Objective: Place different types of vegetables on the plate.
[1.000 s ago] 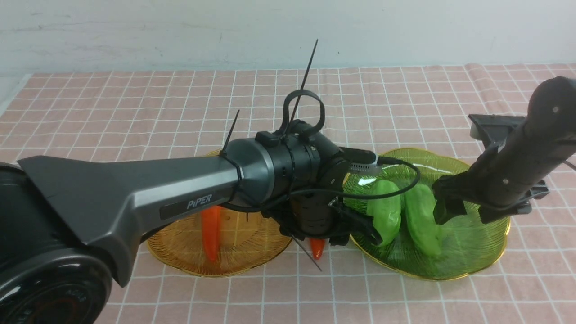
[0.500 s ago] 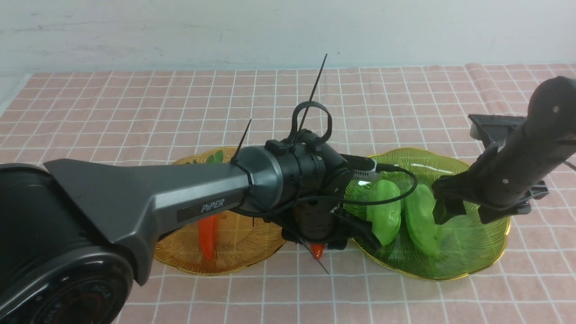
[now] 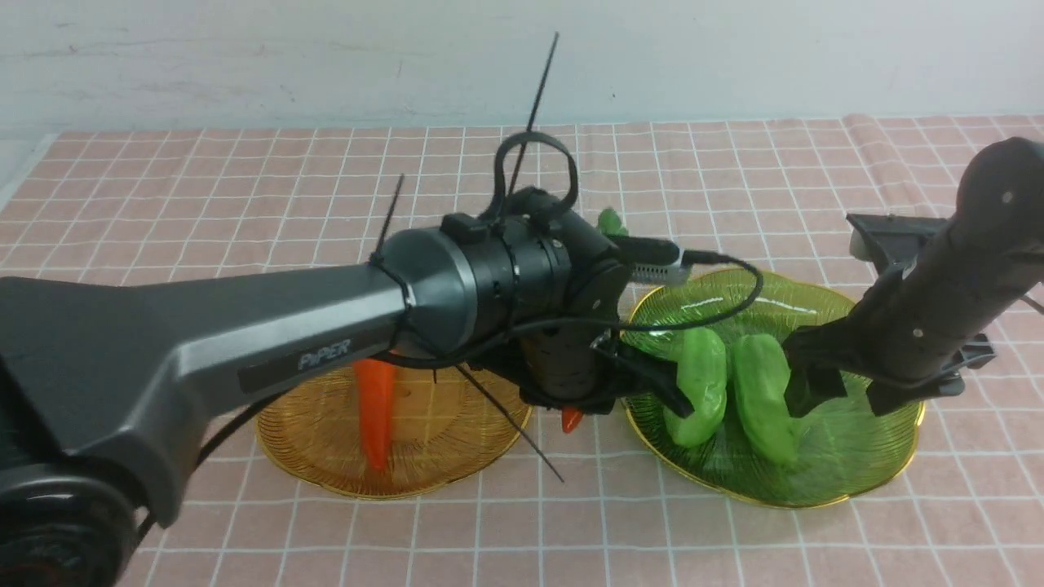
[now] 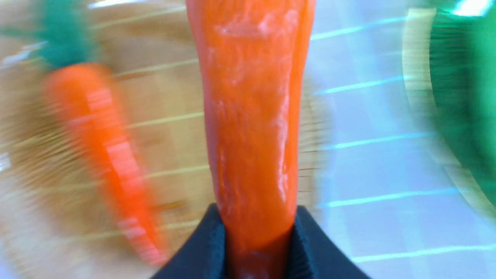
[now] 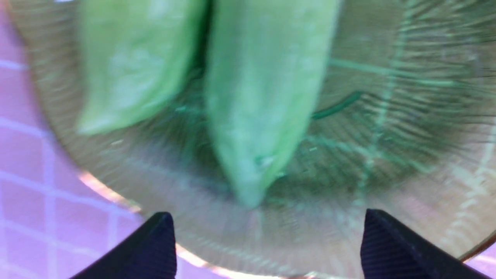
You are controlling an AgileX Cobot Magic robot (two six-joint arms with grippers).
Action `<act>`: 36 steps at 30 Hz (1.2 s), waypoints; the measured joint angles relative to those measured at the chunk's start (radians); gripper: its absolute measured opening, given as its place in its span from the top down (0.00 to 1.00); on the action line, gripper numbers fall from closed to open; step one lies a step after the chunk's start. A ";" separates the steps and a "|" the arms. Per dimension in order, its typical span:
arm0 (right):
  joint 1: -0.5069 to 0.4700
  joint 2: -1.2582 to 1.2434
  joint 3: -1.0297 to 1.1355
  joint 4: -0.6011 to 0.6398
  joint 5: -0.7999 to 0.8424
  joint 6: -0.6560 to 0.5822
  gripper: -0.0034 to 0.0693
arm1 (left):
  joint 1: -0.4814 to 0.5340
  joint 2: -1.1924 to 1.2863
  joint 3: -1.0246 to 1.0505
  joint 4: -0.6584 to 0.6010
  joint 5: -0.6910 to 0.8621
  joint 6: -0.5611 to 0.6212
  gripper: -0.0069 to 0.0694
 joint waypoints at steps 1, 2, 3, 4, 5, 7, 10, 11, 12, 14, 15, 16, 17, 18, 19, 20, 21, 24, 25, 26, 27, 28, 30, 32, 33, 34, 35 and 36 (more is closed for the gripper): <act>0.000 -0.014 0.000 0.007 0.006 -0.009 0.15 | 0.025 -0.004 0.000 0.005 0.019 0.000 0.73; 0.000 -0.035 0.000 0.022 0.015 -0.021 0.15 | 0.036 -0.005 0.000 0.005 0.036 0.001 0.73; 0.000 -0.050 0.000 0.034 0.021 -0.028 0.15 | 0.052 -0.005 0.000 0.003 0.049 0.001 0.73; 0.000 -0.067 0.000 0.047 0.026 -0.038 0.15 | 0.078 -0.001 0.000 -0.008 0.070 0.005 0.73; 0.000 -0.090 0.000 0.064 0.034 -0.052 0.15 | 0.098 0.005 0.000 -0.025 0.086 0.006 0.73; 0.000 -0.127 0.000 0.090 0.047 -0.076 0.15 | 0.122 0.013 0.000 -0.048 0.104 0.012 0.73; 0.000 -0.192 0.000 0.130 0.067 -0.106 0.15 | 0.153 0.044 0.000 -0.118 0.124 0.046 0.73; 0.000 -0.212 0.000 0.139 0.077 -0.112 0.15 | 0.156 0.052 0.000 -0.130 0.127 0.057 0.73; 0.000 -0.232 0.000 0.148 0.082 -0.117 0.15 | 0.159 0.062 0.000 -0.146 0.129 0.074 0.73; 0.000 -0.279 0.000 0.162 0.096 -0.128 0.15 | 0.159 0.079 0.000 -0.164 0.129 0.102 0.72; 0.000 -0.299 0.000 0.168 0.104 -0.133 0.15 | 0.159 0.091 0.000 -0.175 0.129 0.116 0.72; 0.000 -0.326 0.000 0.173 0.111 -0.140 0.15 | 0.159 0.102 0.000 -0.187 0.129 0.129 0.71; 0.000 -0.352 0.000 0.178 0.121 -0.147 0.15 | 0.159 0.112 0.000 -0.197 0.128 0.134 0.69; 0.000 -0.386 0.000 0.181 0.132 -0.151 0.15 | 0.159 0.118 0.000 -0.200 0.128 0.138 0.68; 0.000 -0.418 0.000 0.182 0.142 -0.155 0.15 | 0.159 0.124 0.000 -0.202 0.128 0.139 0.66; 0.000 -0.458 0.000 0.183 0.149 -0.157 0.15 | 0.159 0.131 0.000 -0.202 0.128 0.140 0.63; 0.000 -0.478 0.000 0.183 0.150 -0.157 0.15 | 0.159 0.138 0.000 -0.202 0.129 0.141 0.59; 0.000 -0.543 0.000 0.183 0.157 -0.158 0.15 | 0.159 0.148 0.000 -0.204 0.133 0.144 0.46; 0.000 -0.568 0.000 0.183 0.161 -0.158 0.15 | 0.159 0.148 0.000 -0.204 0.136 0.145 0.40; 0.000 -0.594 0.000 0.183 0.161 -0.158 0.15 | 0.159 0.148 0.000 -0.204 0.141 0.145 0.36; 0.000 -0.625 0.000 0.183 0.165 -0.158 0.15 | 0.159 0.148 0.000 -0.203 0.148 0.145 0.30; 0.000 -0.655 0.000 0.183 0.167 -0.158 0.15 | 0.159 0.148 0.000 -0.203 0.156 0.147 0.27; 0.000 -0.698 0.001 0.183 0.168 -0.158 0.15 | 0.159 0.148 0.000 -0.203 0.172 0.156 0.19; 0.000 -0.746 0.006 0.183 0.169 -0.158 0.16 | 0.159 0.148 0.000 -0.203 0.187 0.181 0.16; 0.000 -0.769 0.010 0.183 0.169 -0.158 0.16 | 0.159 0.148 0.000 -0.203 0.189 0.196 0.16; 0.000 -0.803 0.015 0.183 0.169 -0.158 0.17 | 0.159 0.148 0.000 -0.203 0.190 0.211 0.17; 0.000 -0.829 0.021 0.183 0.169 -0.158 0.19 | 0.159 0.147 0.000 -0.203 0.190 0.221 0.19; 0.000 -0.867 0.029 0.183 0.169 -0.158 0.21 | 0.159 0.146 0.000 -0.202 0.190 0.231 0.23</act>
